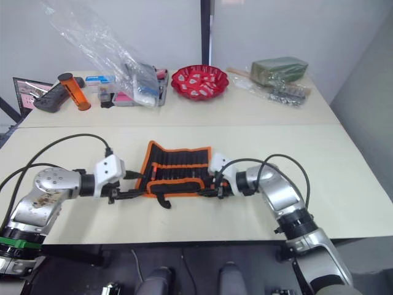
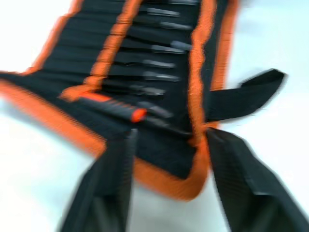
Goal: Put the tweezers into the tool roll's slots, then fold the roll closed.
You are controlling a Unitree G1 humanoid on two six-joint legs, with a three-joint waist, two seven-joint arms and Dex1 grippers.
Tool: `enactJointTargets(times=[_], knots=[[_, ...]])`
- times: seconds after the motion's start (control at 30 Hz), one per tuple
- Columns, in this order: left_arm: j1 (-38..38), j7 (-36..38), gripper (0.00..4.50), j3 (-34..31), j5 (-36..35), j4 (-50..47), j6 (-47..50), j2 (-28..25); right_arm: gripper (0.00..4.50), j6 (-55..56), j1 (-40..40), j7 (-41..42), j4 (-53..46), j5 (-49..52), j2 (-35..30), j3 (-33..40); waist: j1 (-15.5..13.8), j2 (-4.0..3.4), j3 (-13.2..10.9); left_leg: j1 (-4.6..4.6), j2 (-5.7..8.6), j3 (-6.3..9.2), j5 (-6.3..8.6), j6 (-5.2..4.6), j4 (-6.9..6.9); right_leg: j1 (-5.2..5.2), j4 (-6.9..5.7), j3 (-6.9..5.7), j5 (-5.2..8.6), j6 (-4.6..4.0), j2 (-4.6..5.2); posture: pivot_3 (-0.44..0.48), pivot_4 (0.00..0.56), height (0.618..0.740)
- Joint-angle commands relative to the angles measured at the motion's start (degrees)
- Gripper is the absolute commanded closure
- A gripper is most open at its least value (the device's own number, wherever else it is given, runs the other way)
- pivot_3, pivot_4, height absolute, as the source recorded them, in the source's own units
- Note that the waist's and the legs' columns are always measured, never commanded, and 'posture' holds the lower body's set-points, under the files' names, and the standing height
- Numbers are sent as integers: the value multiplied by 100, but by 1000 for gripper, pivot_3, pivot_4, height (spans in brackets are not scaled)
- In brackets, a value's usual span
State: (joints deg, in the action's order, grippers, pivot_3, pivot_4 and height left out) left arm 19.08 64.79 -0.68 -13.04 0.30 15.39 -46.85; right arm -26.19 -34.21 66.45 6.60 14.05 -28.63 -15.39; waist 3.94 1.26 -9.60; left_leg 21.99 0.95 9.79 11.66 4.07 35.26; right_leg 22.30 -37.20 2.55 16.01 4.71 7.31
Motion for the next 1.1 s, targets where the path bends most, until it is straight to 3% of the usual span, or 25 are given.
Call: enactJointTargets(times=[0.03, 0.23, 0.27, 0.37, 0.57, 0.6, 0.9, 1.1], knots=[[-207, -30, 695, -798, -771, -493, 487, -110, 1549, -730, -167, 24, -417, 788, -24, 674, 10, 0, 0, 0, 0, 0, 0, 0, -1, 0, 0, 0, 0, 0, 0, 0, 150, 740], [-879, -464, 695, -1737, -2372, -1993, 1934, 28, 1549, -1380, -19, 144, -828, 1444, -229, 1015, -11, 0, 0, 0, 0, 1, 3, -5, -3, -4, 2, 1, 0, -1, 0, 0, 150, 740], [-984, -528, 1253, -1785, -2583, -2207, 2106, 50, 1522, -1420, -12, 159, -859, 1475, -245, 993, -13, 0, 0, 1, -1, 1, 3, -5, -3, -4, 6, 1, 0, -1, 0, 0, 150, 740], [-1400, -605, 2213, -1459, -2722, -2808, 2316, 61, 2389, -1450, 157, 301, -1058, 1508, -258, 774, -17, 0, 0, 0, 0, 1, 3, -5, -3, -4, 4, 2, 0, -1, 0, 0, 150, 740], [-1433, -932, 4180, -548, -2028, -2568, 1927, 328, 4396, -944, 413, 248, -1001, 1018, -177, 136, -51, 0, 0, -2, 0, -2, 3, -4, -1, -5, 4, 2, -2, -4, 0, 0, 150, 740], [-1346, -965, 4463, -413, -1889, -2387, 1815, 403, 4500, -870, 408, 180, -924, 955, -114, 97, -58, 0, 0, -3, 0, -3, 3, -4, -1, -5, 4, 2, -2, -4, 0, 0, 150, 740], [-343, -1152, 4463, 409, -725, -801, 701, 985, 4500, -330, 38, -464, -4, 430, 528, 49, -125, 0, 0, -1, 0, -4, 2, -1, 1, -4, 7, 2, -5, -9, 0, 0, 150, 740], [75, -1352, 4463, 629, -168, -10, 93, 1310, 4500, 56, -133, -910, 563, 75, 872, 100, -119, 0, 0, 0, 0, -4, 1, 0, -1, -1, 7, 1, -6, -10, 0, 0, 150, 740]])
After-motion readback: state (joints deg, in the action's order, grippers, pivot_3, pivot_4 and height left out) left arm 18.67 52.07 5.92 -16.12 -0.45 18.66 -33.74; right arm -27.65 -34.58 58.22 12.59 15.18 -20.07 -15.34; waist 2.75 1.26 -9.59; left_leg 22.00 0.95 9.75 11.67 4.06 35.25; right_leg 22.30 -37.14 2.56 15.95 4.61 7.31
